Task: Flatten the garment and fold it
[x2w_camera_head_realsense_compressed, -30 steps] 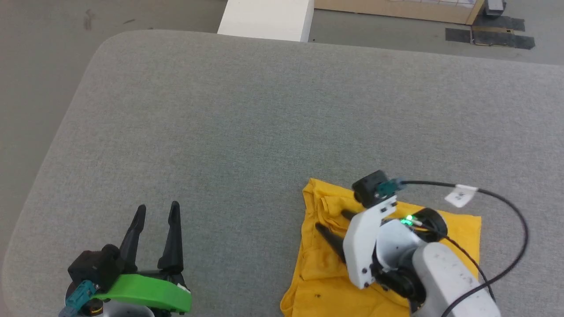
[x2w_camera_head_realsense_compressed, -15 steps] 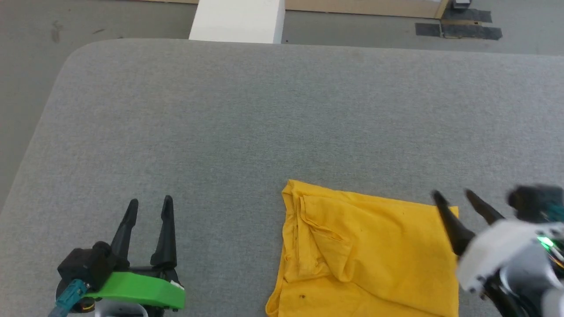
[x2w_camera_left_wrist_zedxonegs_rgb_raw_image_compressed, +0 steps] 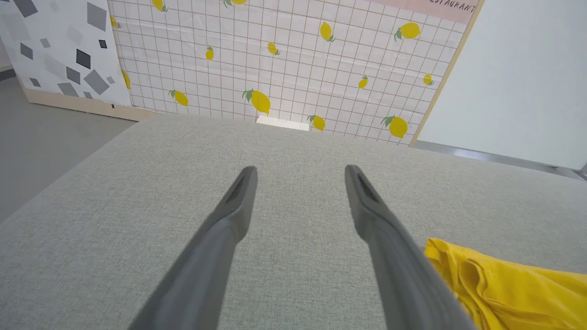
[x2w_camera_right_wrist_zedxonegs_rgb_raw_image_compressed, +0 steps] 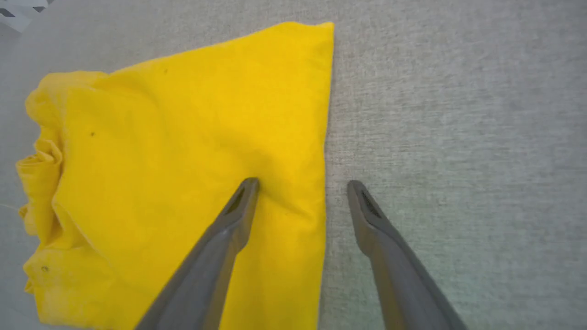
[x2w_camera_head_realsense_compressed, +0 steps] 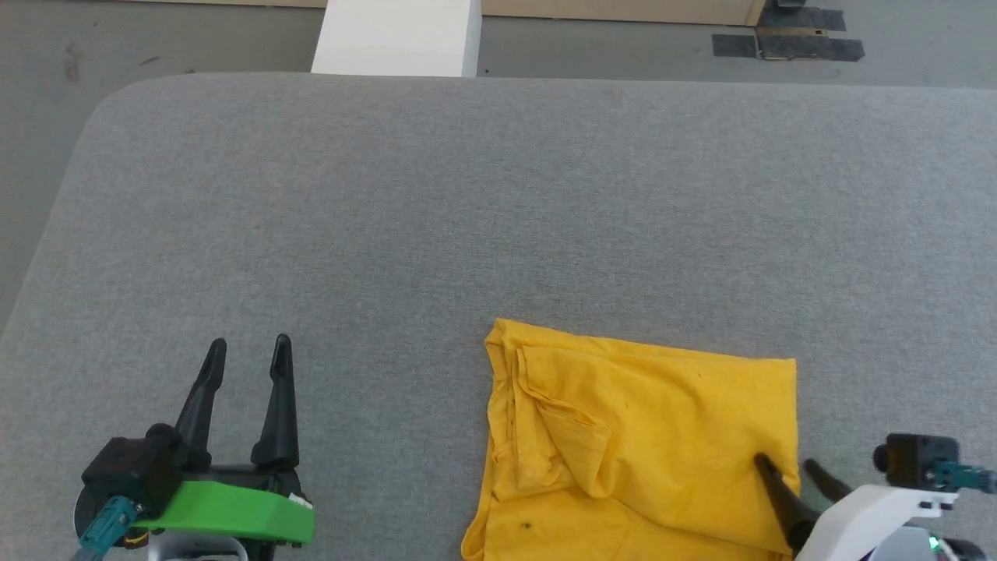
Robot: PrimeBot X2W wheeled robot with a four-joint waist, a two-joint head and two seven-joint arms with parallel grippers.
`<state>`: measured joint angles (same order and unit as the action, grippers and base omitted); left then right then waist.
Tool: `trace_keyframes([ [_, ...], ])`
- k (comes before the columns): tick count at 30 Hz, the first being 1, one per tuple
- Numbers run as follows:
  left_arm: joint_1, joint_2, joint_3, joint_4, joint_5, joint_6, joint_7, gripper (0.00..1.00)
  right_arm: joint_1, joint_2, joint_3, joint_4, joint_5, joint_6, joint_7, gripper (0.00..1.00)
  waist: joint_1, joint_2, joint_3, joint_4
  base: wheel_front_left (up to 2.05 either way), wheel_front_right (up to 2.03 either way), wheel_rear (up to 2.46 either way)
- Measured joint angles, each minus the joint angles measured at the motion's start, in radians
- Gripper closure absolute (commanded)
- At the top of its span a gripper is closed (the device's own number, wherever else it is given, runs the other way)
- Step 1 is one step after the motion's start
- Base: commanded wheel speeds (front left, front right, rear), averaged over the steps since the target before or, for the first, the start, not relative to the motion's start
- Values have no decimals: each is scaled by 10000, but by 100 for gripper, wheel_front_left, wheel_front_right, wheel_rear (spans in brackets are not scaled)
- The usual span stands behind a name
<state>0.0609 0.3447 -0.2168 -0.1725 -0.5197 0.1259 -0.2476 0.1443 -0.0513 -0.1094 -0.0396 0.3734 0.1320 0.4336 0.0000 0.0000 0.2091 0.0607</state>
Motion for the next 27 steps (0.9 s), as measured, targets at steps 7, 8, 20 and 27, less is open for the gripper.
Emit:
trace_keyframes([
  [7,1,107,-84,-125,42,31,153,0,-577,-38,267,1221,213,0,-443,100,0,0,-43,276,0,0,0],
  [8,1,119,-102,-144,46,35,178,0,-639,-40,276,1310,211,2,-493,100,0,0,-49,302,0,0,0],
  [20,-12,115,-242,-376,171,115,171,0,-1112,4,594,811,-59,2,-623,100,0,0,-341,-10,0,0,0],
  [27,-65,113,-416,-364,378,119,176,0,-1572,13,566,550,-474,2,-407,100,0,0,-466,-639,0,0,0],
])
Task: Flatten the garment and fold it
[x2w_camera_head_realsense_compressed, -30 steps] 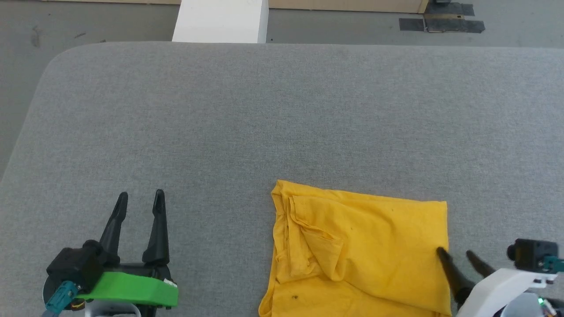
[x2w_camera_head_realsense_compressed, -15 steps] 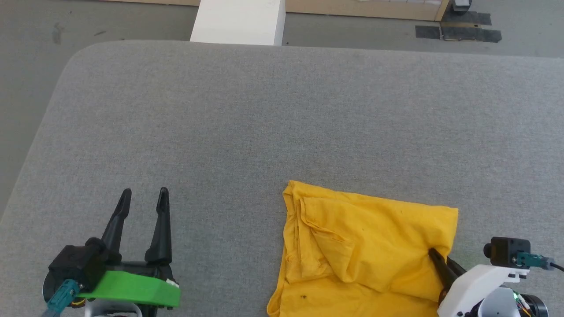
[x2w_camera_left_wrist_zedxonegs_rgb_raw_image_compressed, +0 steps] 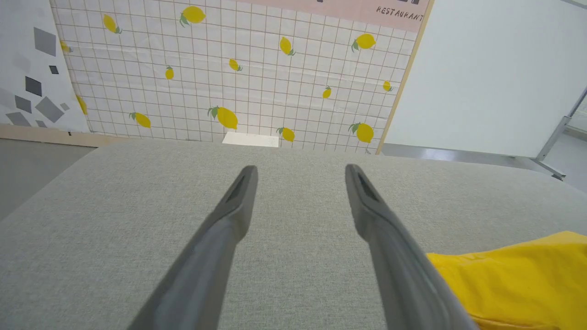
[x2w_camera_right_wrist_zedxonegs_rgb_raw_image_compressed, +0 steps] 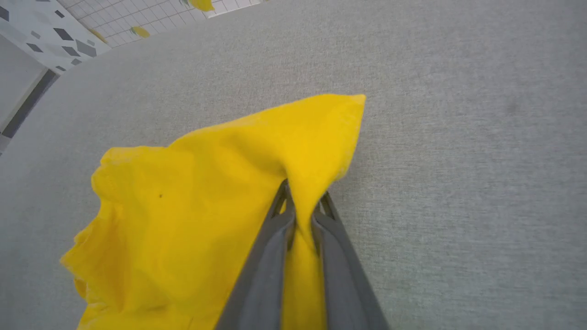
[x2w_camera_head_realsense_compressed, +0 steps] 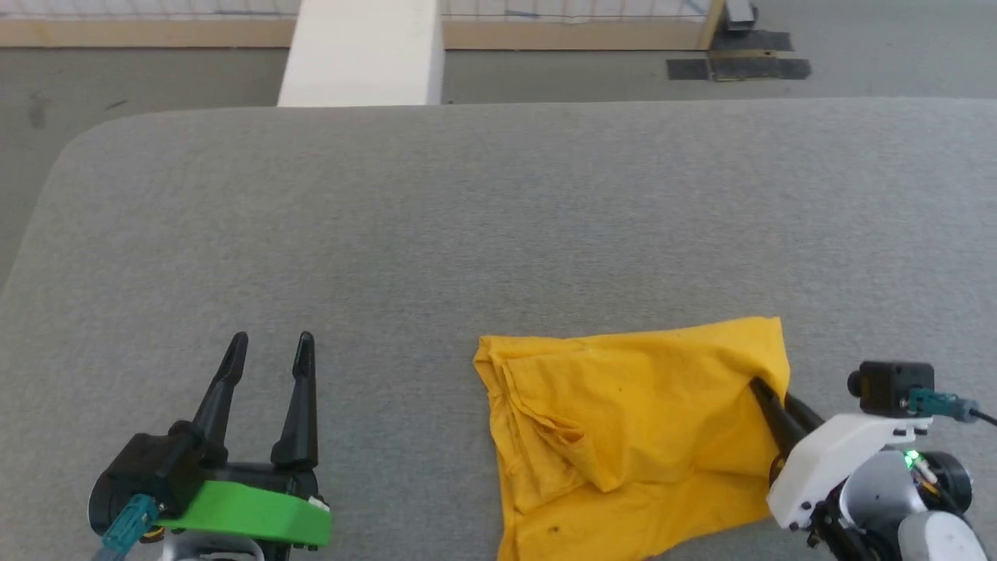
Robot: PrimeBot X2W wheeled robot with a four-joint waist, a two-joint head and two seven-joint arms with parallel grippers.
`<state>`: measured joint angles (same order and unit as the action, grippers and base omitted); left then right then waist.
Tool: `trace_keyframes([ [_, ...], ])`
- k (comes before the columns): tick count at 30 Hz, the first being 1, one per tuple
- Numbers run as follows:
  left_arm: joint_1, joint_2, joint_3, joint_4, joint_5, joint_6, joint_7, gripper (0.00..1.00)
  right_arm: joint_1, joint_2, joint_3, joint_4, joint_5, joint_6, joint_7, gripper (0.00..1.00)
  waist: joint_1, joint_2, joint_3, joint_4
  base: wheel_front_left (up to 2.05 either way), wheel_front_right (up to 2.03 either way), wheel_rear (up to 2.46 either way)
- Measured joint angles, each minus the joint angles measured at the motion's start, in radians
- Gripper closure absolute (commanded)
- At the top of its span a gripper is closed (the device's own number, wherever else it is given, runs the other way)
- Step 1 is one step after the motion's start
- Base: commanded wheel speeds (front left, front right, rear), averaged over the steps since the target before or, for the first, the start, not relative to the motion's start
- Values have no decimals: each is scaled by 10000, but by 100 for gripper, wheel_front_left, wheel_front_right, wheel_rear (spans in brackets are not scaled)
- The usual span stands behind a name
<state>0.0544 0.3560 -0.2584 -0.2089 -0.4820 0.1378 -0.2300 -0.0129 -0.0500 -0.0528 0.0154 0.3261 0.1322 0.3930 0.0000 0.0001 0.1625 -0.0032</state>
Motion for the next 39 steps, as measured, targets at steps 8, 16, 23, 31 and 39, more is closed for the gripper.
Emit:
trace_keyframes([
  [8,-82,67,-42,-69,27,40,102,0,-851,-92,-316,-201,-569,0,40,100,0,0,29,-1119,0,0,0],
  [16,-329,337,13,-405,127,71,359,0,-2029,-911,-127,-224,-878,0,178,100,0,0,294,-2152,0,0,0],
  [23,-872,840,282,-1166,336,144,702,0,-3692,-1810,-115,-295,-1223,0,412,100,0,0,1079,-2657,0,0,0],
  [31,-1605,1559,871,-2153,539,176,1147,0,-5158,-2945,-815,-79,-1860,0,504,100,2,0,2409,-2887,0,0,0],
  [39,-2048,1987,1158,-2667,719,176,1331,0,-5921,-4054,-1755,951,-2778,2,63,100,2,0,3750,-2986,0,0,0],
])
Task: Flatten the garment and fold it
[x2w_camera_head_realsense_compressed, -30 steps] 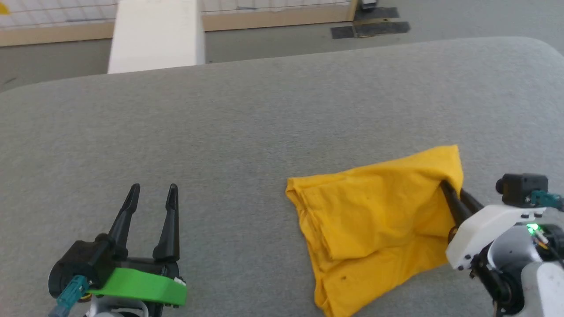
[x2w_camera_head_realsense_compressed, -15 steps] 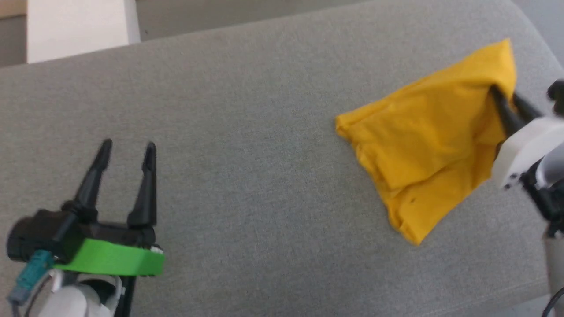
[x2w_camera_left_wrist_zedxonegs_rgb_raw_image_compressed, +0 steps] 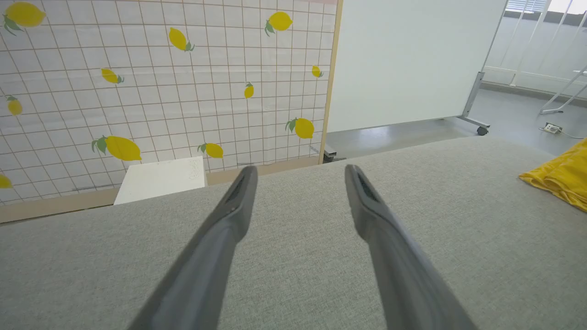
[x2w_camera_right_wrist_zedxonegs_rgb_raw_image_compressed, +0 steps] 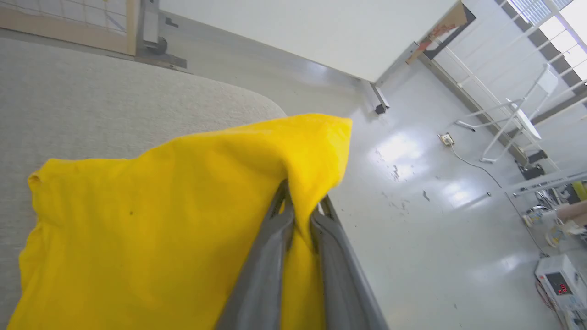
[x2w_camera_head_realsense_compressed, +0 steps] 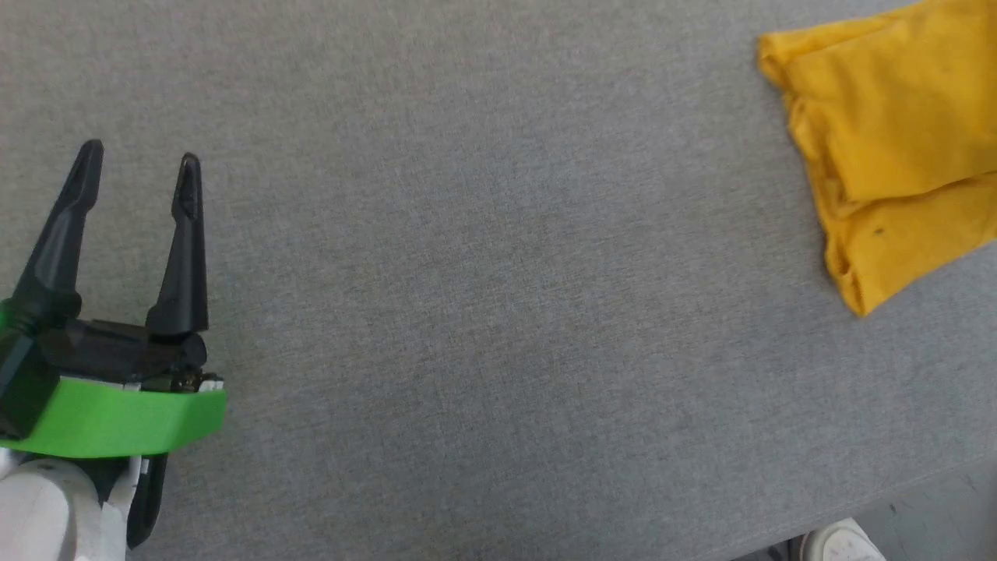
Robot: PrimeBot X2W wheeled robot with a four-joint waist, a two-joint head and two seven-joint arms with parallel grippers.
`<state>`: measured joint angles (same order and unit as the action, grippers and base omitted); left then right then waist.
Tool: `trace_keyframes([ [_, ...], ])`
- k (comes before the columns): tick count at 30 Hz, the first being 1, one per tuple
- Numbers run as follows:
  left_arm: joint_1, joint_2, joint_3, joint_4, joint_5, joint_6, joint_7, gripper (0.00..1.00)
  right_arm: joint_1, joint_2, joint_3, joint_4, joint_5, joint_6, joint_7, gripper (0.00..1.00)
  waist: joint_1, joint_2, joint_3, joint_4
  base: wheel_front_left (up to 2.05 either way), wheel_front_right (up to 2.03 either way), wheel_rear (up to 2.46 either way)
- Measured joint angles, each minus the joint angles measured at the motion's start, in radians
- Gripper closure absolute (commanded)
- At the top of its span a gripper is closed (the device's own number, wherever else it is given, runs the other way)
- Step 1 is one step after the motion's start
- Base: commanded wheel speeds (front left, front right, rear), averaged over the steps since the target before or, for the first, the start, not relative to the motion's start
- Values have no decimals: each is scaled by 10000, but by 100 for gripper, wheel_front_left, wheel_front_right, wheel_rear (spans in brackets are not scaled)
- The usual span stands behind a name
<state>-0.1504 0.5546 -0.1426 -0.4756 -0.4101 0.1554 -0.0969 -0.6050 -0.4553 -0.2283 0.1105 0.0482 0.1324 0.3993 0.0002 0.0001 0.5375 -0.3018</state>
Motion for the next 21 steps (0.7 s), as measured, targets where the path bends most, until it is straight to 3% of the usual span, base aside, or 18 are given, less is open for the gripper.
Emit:
trace_keyframes([
  [4,-125,107,25,-150,58,-2,-2,0,-151,-326,-481,594,-320,0,-428,100,0,0,539,3,0,0,0],
  [18,-465,198,274,-616,59,-36,-337,0,-677,-196,-1034,2165,-1519,0,-1553,100,-1,0,1543,255,0,0,0],
  [19,-467,203,288,-631,90,-33,-370,0,-719,-230,-1081,2280,-1593,0,-1638,55,0,0,1570,281,0,0,0],
  [20,-471,203,303,-654,107,-2,-382,0,-747,-265,-1108,2382,-1657,0,-1716,18,-1,0,1592,303,0,0,0],
  [21,-471,203,307,-658,107,12,-383,0,-779,-293,-1127,2485,-1691,0,-1789,0,-1,0,1607,323,0,0,0],
])
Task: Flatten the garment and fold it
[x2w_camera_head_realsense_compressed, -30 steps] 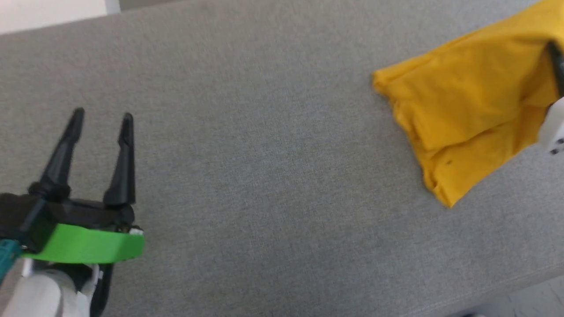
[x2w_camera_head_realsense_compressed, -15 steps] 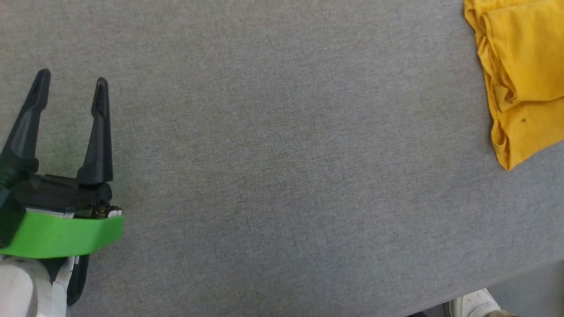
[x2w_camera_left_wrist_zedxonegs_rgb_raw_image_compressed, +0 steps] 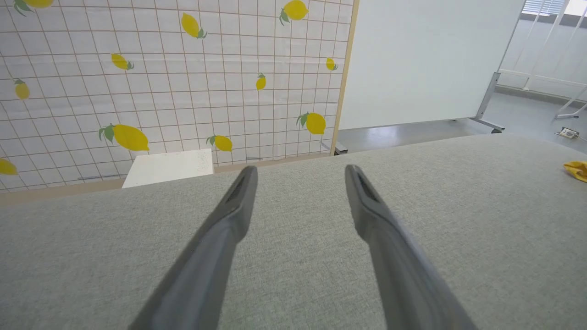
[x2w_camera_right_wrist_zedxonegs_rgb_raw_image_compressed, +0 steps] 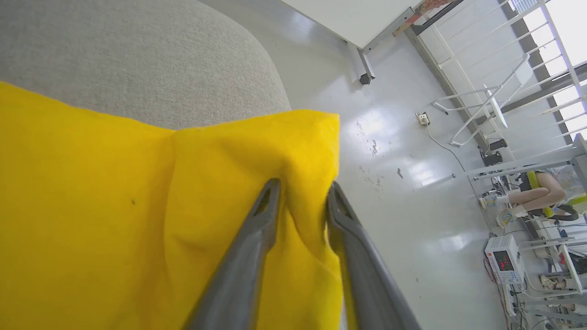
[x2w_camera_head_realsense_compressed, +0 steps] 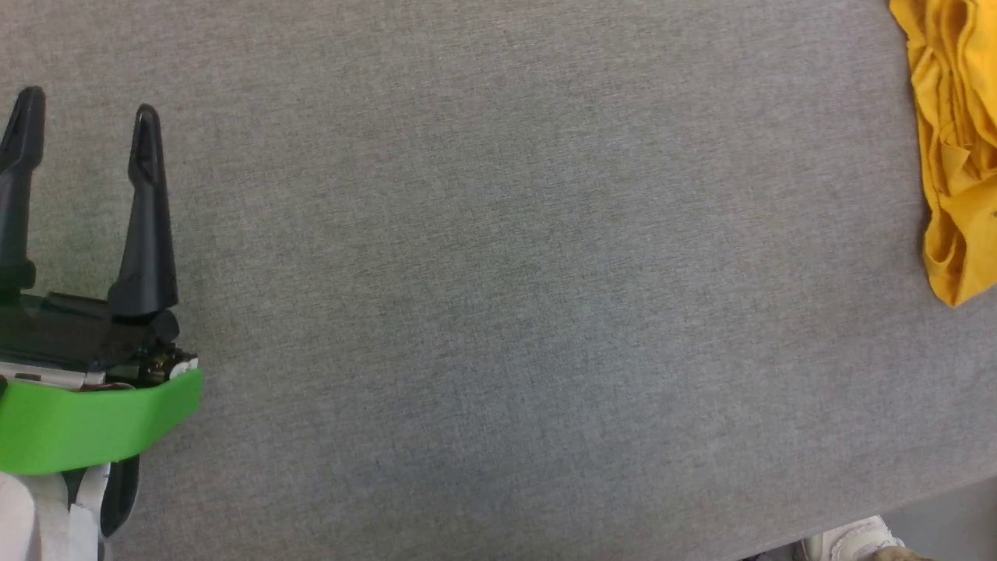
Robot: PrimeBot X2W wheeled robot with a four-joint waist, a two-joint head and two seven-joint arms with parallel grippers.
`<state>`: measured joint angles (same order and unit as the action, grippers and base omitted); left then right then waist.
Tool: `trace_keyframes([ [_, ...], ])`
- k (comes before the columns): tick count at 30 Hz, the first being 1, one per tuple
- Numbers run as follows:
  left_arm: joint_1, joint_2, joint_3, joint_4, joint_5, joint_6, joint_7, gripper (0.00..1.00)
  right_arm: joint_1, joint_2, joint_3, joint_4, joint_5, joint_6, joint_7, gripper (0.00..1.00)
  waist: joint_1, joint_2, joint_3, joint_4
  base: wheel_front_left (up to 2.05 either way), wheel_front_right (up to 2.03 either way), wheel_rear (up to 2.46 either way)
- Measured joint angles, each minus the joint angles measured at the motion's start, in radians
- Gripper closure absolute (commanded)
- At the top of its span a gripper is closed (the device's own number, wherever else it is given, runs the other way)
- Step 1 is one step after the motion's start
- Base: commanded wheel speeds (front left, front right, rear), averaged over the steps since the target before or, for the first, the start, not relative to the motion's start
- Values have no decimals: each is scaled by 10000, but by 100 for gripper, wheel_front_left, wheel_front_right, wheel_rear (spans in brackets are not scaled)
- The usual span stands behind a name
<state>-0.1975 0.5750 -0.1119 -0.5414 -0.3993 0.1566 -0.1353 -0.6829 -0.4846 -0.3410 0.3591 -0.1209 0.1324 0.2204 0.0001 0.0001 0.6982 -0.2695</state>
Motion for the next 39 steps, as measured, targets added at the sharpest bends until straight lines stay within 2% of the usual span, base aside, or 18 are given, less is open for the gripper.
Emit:
trace_keyframes([
  [7,-9,-199,-79,293,-65,46,-345,0,-234,-104,-132,594,-255,0,-362,0,-1,0,-287,82,0,0,0],
  [14,60,-732,-316,976,-240,84,-738,0,-181,-282,27,769,-150,0,-976,0,-1,0,-1017,246,0,0,0],
  [21,646,-1287,-556,1877,-424,132,-980,0,607,153,683,619,568,0,-1684,0,-1,0,-2089,498,0,0,0],
  [27,1244,-1824,-606,2428,-523,238,-1141,0,1573,798,1672,-374,1446,0,-2159,0,-2,0,-3151,804,0,0,0],
  [36,2248,-2336,-485,3160,-522,395,-1187,0,3938,2836,2418,-3325,1592,0,-1929,0,-2,0,-4795,1531,0,0,0],
  [39,2409,-2445,-499,3256,-522,387,-1214,0,4581,3196,2491,-3992,1586,0,-1929,0,-2,0,-5173,1783,0,0,0],
])
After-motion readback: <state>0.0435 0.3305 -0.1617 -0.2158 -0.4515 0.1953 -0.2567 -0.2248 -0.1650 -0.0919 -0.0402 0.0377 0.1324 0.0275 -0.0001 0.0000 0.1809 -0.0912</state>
